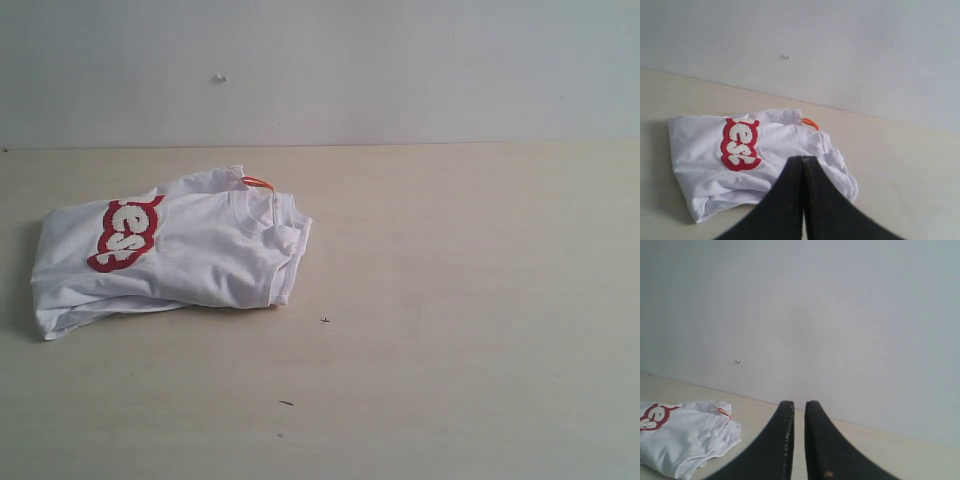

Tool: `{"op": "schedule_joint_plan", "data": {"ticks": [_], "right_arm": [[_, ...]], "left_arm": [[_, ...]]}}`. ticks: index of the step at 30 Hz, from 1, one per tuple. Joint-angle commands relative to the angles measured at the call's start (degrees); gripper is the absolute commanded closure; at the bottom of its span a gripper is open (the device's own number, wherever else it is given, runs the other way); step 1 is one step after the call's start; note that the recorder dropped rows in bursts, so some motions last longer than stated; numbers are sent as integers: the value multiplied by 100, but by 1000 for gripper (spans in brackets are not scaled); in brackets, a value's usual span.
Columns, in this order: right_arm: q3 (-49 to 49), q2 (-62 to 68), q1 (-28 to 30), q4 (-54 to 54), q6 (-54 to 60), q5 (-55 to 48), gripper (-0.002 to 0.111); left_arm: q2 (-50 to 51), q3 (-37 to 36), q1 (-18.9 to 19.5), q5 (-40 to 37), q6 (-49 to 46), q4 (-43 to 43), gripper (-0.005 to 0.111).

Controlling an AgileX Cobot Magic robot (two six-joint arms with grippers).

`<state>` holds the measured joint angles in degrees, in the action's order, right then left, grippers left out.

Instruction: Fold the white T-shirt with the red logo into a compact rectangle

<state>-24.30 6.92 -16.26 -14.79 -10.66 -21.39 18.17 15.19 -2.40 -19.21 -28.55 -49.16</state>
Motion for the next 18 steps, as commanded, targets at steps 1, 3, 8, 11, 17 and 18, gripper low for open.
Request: {"op": "schedule_joint_plan", "data": {"ticks": [1, 3, 8, 11, 17, 18], "right_arm": [[55, -30, 23, -18, -1, 19, 98], [55, -30, 23, -18, -1, 19, 98], [55, -30, 23, -18, -1, 19, 98], [55, -30, 23, -18, -1, 19, 98], [55, -30, 23, -18, -1, 19, 98], [55, -30, 23, -18, -1, 19, 98]], "left_arm": [[-22, -9, 19, 198, -33, -27, 107], [-105, -21, 19, 209, -375, 71, 107], [-492, -51, 19, 290, -1671, 98, 107], [-729, -51, 19, 313, -2090, 109, 107], [-964, -59, 44, 313, -1905, 132, 107], [-976, -59, 52, 313, -1877, 132, 107]]}}
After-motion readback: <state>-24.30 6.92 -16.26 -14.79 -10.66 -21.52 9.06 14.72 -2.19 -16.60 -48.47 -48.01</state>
